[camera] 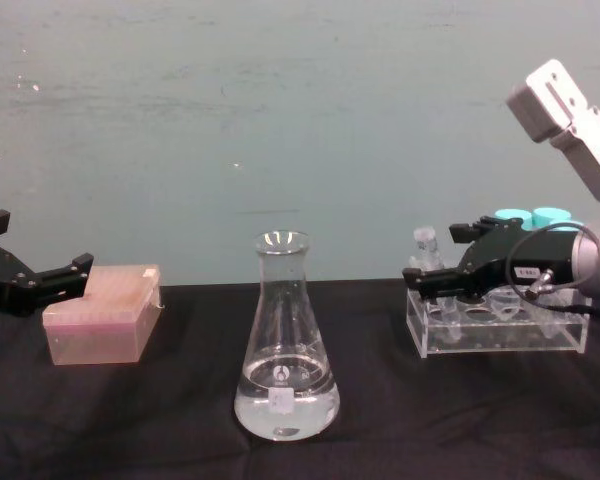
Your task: Pour the liquid from the test tube into the beaker using one hand.
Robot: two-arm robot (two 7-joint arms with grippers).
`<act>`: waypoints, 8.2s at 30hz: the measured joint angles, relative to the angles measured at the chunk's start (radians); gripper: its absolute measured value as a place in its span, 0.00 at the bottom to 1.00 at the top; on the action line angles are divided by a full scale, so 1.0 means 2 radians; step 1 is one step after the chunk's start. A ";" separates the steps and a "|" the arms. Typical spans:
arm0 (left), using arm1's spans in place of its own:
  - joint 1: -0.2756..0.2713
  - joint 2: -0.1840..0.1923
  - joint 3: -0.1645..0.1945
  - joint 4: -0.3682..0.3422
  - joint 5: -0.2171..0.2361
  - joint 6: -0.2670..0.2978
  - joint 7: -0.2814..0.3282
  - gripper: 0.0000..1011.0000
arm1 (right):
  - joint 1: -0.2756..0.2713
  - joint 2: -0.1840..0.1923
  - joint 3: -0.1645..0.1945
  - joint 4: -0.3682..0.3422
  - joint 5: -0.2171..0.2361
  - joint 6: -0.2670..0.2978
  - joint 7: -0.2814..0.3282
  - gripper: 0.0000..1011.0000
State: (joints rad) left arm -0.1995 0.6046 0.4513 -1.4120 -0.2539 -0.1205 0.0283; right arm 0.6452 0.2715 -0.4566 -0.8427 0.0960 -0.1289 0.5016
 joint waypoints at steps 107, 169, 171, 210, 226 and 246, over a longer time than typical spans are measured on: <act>0.000 0.000 0.000 0.000 0.000 0.000 0.000 0.99 | 0.021 -0.021 0.014 0.037 -0.011 -0.016 0.010 0.22; 0.000 0.000 0.000 0.000 0.000 0.000 0.000 0.99 | -0.025 0.020 -0.028 -0.146 -0.133 -0.094 -0.059 0.22; 0.000 0.000 0.000 0.000 0.000 0.000 0.000 0.99 | -0.028 0.020 -0.030 -0.151 -0.139 -0.095 -0.062 0.22; 0.000 0.000 0.000 0.000 0.000 0.000 0.000 0.99 | -0.047 0.023 -0.078 -0.178 -0.318 -0.125 -0.173 0.22; 0.000 0.000 0.000 0.000 0.000 0.000 0.000 0.99 | -0.045 0.028 -0.097 -0.170 -0.380 -0.136 -0.217 0.22; 0.000 0.000 0.000 0.000 0.000 0.000 0.000 0.99 | -0.032 0.035 -0.122 -0.155 -0.424 -0.150 -0.244 0.22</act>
State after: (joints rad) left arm -0.1995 0.6047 0.4514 -1.4120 -0.2539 -0.1205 0.0283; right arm 0.5812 0.3417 -0.7009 -1.1526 -0.7522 -0.4296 0.0131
